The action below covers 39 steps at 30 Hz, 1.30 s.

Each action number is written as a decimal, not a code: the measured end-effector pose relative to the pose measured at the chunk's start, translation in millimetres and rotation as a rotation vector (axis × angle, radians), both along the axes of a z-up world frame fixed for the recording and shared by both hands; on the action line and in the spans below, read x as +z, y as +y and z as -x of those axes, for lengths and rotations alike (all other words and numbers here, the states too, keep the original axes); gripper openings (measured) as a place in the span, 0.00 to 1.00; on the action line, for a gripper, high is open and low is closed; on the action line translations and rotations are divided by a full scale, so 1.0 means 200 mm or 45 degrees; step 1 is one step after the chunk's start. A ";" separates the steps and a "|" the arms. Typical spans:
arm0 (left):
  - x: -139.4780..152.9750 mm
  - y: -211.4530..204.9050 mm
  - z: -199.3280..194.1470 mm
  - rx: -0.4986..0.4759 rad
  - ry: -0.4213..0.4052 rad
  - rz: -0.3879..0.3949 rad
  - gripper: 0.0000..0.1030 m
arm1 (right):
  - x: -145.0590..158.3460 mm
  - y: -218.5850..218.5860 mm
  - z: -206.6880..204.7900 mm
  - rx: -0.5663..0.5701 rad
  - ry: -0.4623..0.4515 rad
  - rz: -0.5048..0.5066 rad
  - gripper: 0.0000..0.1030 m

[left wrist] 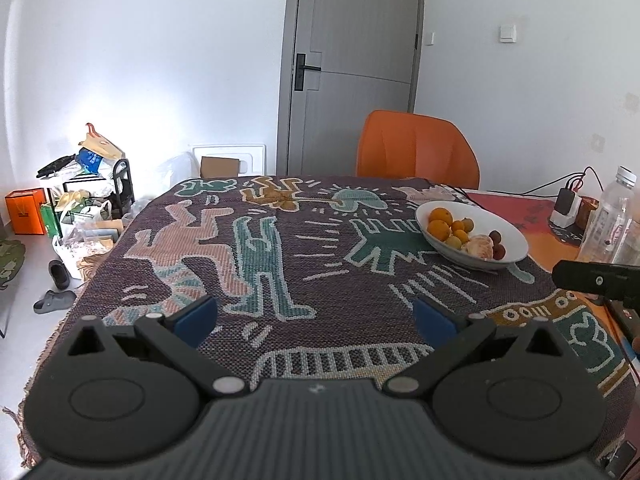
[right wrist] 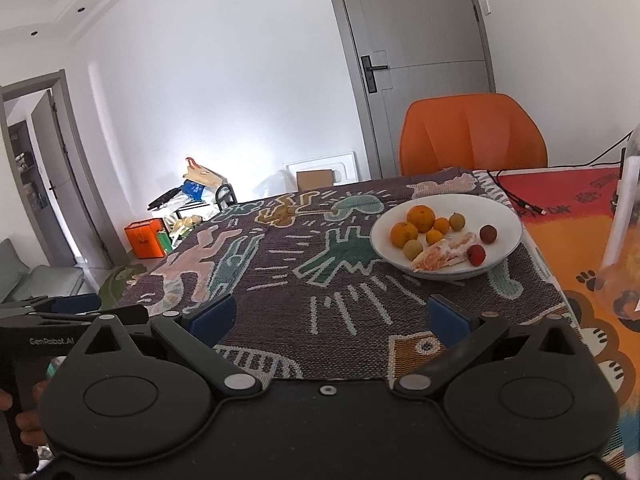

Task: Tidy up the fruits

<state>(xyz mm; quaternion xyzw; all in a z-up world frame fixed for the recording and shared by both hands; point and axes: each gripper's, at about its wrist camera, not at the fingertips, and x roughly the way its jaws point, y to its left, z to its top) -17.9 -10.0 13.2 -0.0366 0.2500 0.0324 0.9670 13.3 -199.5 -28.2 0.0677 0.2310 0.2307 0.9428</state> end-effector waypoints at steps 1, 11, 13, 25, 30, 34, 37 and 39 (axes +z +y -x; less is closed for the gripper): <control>0.00 0.00 0.00 0.001 -0.001 0.000 1.00 | 0.00 0.00 0.00 0.000 -0.003 0.003 1.00; -0.01 0.01 0.00 0.001 0.009 0.001 1.00 | 0.01 0.02 0.01 0.006 -0.008 0.016 1.00; -0.01 0.01 0.00 0.003 0.009 -0.001 1.00 | 0.01 0.02 0.01 0.007 -0.006 0.015 1.00; -0.01 0.01 0.00 0.006 0.010 -0.003 1.00 | 0.00 0.03 0.00 0.034 0.028 0.015 1.00; -0.01 0.01 0.00 0.002 0.008 -0.003 1.00 | 0.00 0.03 0.00 0.033 0.030 0.014 1.00; 0.00 0.00 0.01 0.000 0.007 -0.003 1.00 | 0.00 0.03 0.00 0.033 0.030 0.014 1.00; 0.00 0.00 0.00 -0.001 0.007 -0.004 1.00 | 0.00 0.03 0.00 0.033 0.030 0.013 1.00; 0.00 0.00 0.00 -0.002 0.007 -0.003 1.00 | 0.00 0.03 0.00 0.033 0.030 0.013 1.00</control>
